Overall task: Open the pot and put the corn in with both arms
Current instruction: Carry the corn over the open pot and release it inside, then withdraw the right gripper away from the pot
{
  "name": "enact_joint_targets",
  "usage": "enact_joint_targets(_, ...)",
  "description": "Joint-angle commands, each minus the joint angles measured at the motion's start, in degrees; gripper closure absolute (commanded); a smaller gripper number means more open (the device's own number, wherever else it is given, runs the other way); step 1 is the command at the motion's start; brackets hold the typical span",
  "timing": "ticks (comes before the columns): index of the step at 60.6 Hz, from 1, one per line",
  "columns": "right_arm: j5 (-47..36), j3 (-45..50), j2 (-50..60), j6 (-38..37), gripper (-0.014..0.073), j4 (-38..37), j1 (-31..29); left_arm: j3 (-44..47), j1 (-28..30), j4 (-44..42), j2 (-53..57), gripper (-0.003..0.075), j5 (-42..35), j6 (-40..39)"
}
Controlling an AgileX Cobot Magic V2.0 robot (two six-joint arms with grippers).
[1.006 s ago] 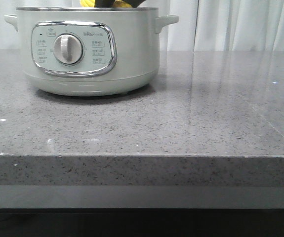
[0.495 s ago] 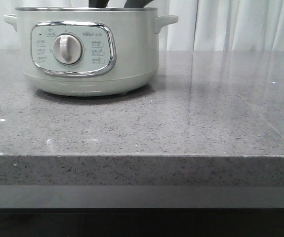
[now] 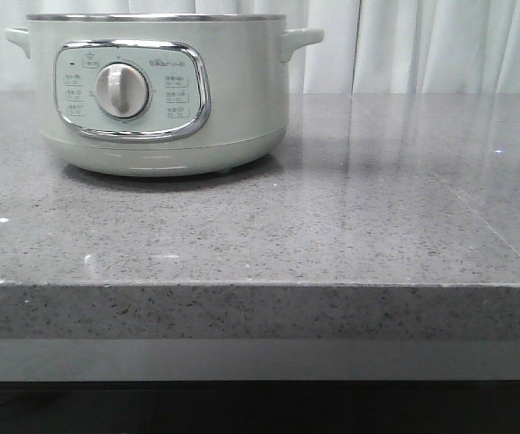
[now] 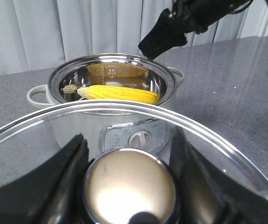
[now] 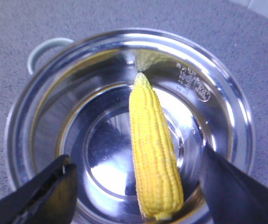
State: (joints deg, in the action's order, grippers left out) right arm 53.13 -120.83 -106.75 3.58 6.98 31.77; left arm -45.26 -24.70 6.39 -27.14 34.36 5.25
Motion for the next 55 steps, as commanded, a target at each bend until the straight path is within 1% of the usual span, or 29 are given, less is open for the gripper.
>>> enact_joint_targets(1,-6.9,4.0,7.2,0.4,0.0032,0.5,-0.1,-2.1,-0.4,1.0,-0.2,0.0514,-8.5,-0.2)
enact_joint_targets(9,-15.0,16.2,15.8,0.9,0.0032,0.5,-0.1,-2.1,-0.4,1.0,-0.2,0.0514,-8.5,-0.2)
enact_joint_targets(20,-22.7,32.0,27.7,0.9,0.0032,0.5,-0.1,-2.1,-0.4,1.0,-0.2,0.0514,-8.5,-0.2)
enact_joint_targets(43,-25.9,58.8,53.2,0.9,0.0032,0.5,-0.1,-2.1,-0.4,1.0,-0.2,0.0514,-8.5,-0.2)
enact_joint_targets(49,-28.2,64.6,59.3,0.9,0.0032,0.5,-0.1,-2.1,-0.4,1.0,-0.2,0.0514,-8.5,-0.2)
enact_joint_targets(55,-29.6,68.6,64.2,0.9,0.0032,0.5,-0.1,-2.1,-0.4,1.0,-0.2,0.0514,-8.5,-0.2)
